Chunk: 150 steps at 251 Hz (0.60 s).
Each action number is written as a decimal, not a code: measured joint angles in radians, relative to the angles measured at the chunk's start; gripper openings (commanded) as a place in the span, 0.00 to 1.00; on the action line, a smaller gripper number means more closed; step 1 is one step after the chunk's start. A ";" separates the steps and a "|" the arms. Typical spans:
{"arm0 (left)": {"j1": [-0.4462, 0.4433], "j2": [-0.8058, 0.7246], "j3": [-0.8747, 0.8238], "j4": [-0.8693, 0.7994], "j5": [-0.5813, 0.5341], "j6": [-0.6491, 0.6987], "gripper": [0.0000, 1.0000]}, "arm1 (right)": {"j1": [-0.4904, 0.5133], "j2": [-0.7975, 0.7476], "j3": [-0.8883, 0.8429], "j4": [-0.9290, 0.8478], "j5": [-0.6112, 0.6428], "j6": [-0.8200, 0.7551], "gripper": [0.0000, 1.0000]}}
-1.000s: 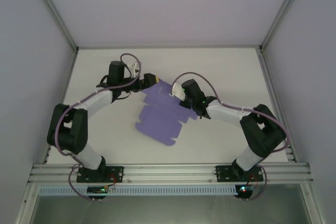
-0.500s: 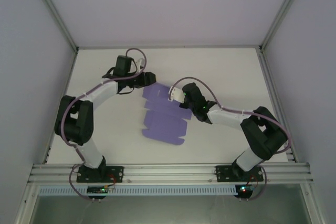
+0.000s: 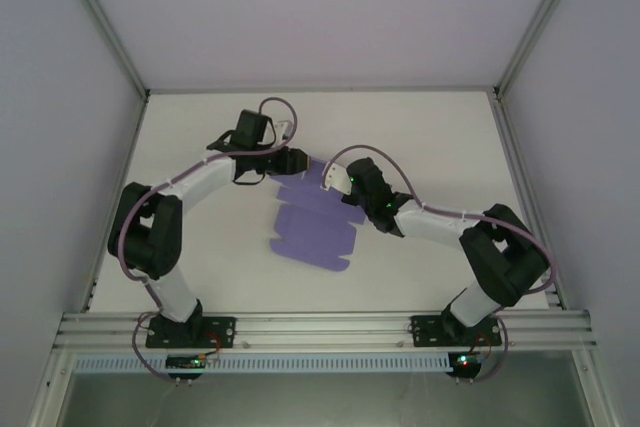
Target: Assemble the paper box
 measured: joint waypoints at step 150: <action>-0.058 0.006 0.014 0.055 -0.024 -0.002 0.79 | 0.014 -0.035 0.000 -0.030 0.002 0.061 0.00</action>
